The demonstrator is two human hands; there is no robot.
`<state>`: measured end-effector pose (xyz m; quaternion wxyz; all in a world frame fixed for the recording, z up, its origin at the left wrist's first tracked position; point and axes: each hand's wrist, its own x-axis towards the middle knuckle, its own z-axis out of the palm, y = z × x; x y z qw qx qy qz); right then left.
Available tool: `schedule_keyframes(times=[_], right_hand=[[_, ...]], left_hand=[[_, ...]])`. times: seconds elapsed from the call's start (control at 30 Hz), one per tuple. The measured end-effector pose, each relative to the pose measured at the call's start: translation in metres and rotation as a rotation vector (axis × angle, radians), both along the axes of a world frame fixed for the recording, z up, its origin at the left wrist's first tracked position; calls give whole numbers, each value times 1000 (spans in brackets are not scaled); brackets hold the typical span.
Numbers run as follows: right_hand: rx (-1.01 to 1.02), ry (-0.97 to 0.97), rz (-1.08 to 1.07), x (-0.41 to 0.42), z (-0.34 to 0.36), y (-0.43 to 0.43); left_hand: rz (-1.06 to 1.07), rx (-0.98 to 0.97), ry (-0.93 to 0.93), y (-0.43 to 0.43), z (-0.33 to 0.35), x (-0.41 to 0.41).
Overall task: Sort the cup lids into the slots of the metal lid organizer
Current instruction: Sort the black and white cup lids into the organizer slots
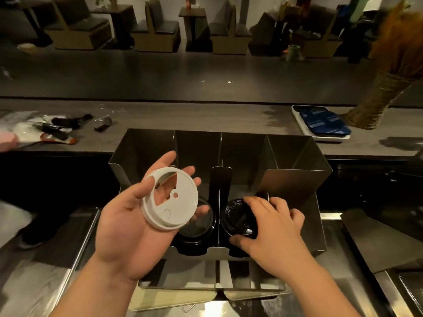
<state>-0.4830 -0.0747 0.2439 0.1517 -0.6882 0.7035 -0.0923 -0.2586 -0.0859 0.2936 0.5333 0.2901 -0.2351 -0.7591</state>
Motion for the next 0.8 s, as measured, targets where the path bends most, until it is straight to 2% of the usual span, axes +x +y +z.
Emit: schedule_keyframes(times=[0.13,0.37,0.5,0.53,0.6,0.67,0.7,0.8], right_hand=[[47,-13,-21,-2,1,0],[76,84,-6,1,15,3],[-74,161,-29,12,33,4],[-152,82,-10,20,39,4],[-207,-281,26,44,51,3],[-51,-728,86,73,60,2],[29,-893,141,87,61,1],[129,-1052,215,118,58,-7]], left_hand=[[62,11,-25,2,2,4],[159,-28,27,2,8,33],[145,-56,20,8,1,43],[146,-84,-10,9,0,45],[157,-182,-122,11,-1,49],[183,-326,-319,14,-3,54],[211,-405,-433,14,-5,56],[317,-633,-869,15,-14,64]])
